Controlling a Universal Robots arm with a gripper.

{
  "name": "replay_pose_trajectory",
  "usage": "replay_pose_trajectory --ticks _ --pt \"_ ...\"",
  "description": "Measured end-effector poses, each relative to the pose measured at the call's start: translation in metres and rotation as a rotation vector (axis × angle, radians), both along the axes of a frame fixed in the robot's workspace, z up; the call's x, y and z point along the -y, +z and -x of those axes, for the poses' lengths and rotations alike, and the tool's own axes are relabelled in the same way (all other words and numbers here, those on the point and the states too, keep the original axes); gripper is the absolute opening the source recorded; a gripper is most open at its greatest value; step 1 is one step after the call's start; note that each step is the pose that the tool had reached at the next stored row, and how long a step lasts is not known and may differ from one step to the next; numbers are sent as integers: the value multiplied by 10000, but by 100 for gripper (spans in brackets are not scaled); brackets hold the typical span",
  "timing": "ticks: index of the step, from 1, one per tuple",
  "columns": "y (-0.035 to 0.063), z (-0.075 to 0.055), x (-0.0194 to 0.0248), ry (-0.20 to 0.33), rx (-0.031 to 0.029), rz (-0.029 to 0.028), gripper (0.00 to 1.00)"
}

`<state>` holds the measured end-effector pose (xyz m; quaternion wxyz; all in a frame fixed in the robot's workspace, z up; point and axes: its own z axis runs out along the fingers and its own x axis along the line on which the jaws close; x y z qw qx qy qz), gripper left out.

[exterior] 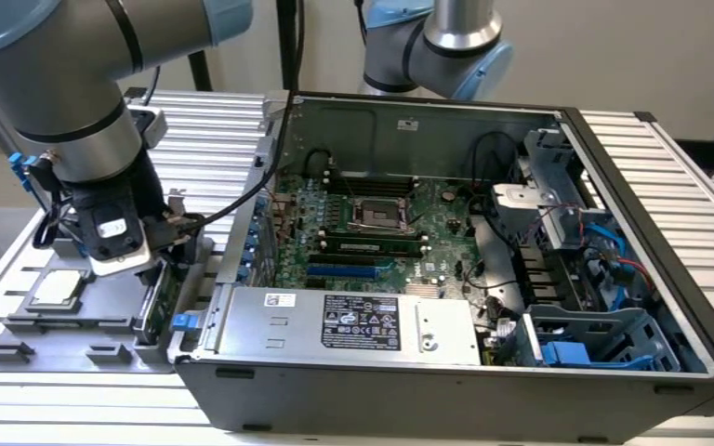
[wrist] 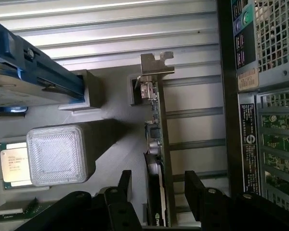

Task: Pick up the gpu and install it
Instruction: 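Pick up the gpu and move the gpu toward the slot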

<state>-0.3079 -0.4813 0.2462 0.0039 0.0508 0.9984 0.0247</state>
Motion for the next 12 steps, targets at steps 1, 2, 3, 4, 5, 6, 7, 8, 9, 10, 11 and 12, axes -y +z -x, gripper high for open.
replay_pose_trajectory --ticks 1,2,3,4,5,6,7,8,9,10,11,12 --pt "-2 0 0 42 0 0 56" --pt "-5 0 0 93 1 -1 56" --pt "-8 0 -1 145 2 -3 56" --pt "-10 0 -1 206 2 -2 56" --pt "-13 0 -2 278 2 -2 56" --pt "-19 0 -3 344 3 -4 56" --pt "-29 0 -4 385 4 -5 56" --pt "-37 0 -4 393 2 -3 56" --pt "-45 0 -5 394 3 -4 56" --pt "-50 0 -5 395 2 -3 56" --pt "-52 0 -6 395 0 -1 56" --pt "-54 0 -8 394 1 -1 56"
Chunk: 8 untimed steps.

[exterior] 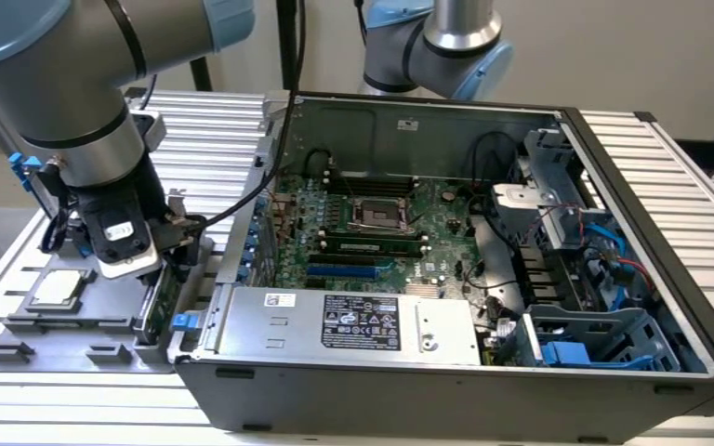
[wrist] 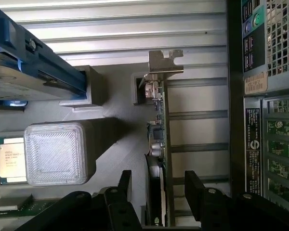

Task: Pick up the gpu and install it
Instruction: 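Pick up the gpu and move the gpu toward the slot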

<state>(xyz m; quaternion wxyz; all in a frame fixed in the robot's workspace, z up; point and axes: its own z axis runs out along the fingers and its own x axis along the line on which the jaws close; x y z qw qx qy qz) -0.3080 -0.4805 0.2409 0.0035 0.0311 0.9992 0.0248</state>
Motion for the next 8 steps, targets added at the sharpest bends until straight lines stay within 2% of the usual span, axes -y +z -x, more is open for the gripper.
replay_pose_trajectory --ticks 3,4,7,8 --pt "-3 0 -17 0 1 -1 55" --pt "-3 0 -27 0 2 -1 47" --pt "-3 0 -54 0 2 -2 45" --pt "-3 0 -54 0 1 -2 38"
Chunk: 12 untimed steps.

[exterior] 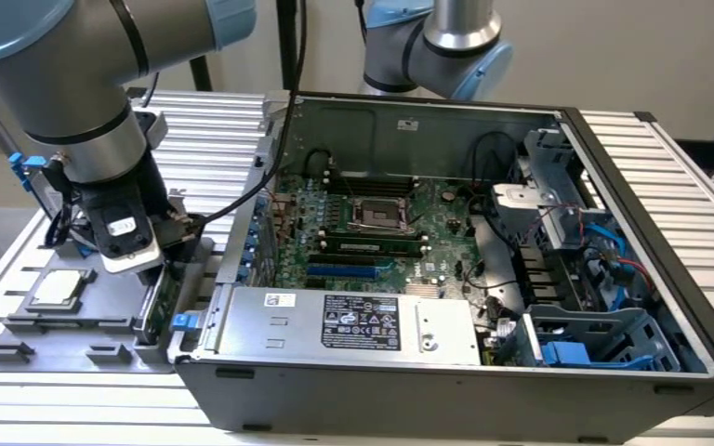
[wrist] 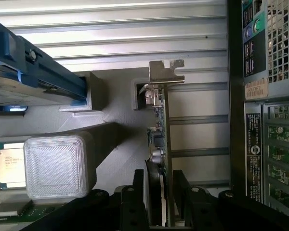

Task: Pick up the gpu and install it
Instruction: 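Pick up the gpu and move the gpu toward the slot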

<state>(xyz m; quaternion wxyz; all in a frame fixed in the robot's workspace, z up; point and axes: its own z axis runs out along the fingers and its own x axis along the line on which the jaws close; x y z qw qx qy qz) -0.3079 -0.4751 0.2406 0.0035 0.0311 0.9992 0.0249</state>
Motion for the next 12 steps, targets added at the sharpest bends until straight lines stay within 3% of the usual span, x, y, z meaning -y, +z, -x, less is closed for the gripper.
replay_pose_trajectory --ticks 12 --pt "-1 1 37 -1 -1 0 38"
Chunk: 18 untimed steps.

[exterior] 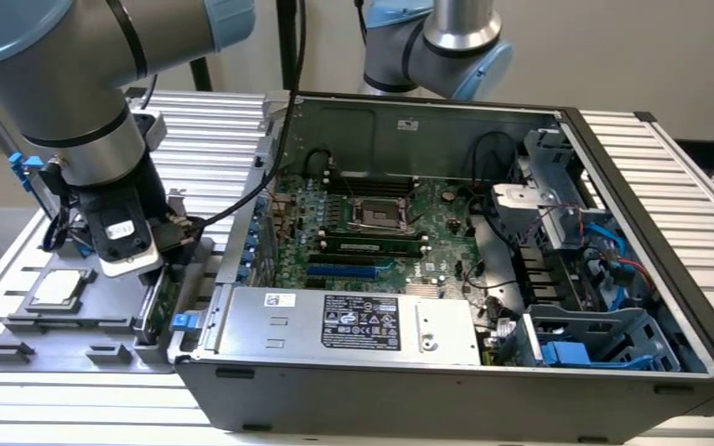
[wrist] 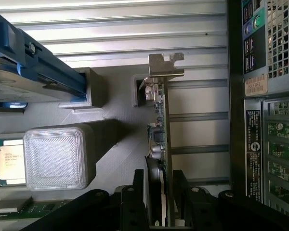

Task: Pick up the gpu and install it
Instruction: 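Pick up the gpu and move the gpu toward the slot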

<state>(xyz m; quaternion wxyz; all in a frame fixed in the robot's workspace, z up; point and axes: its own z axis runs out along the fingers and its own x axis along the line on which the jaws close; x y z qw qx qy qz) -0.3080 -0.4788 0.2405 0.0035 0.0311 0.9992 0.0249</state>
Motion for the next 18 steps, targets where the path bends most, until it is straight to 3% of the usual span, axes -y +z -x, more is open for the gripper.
replay_pose_trajectory --ticks 3,4,18 --pt "-3 0 1 0 -2 2 36" --pt "-4 0 1 1 -1 1 29" --pt "-6 0 -1 122 1 11 27"
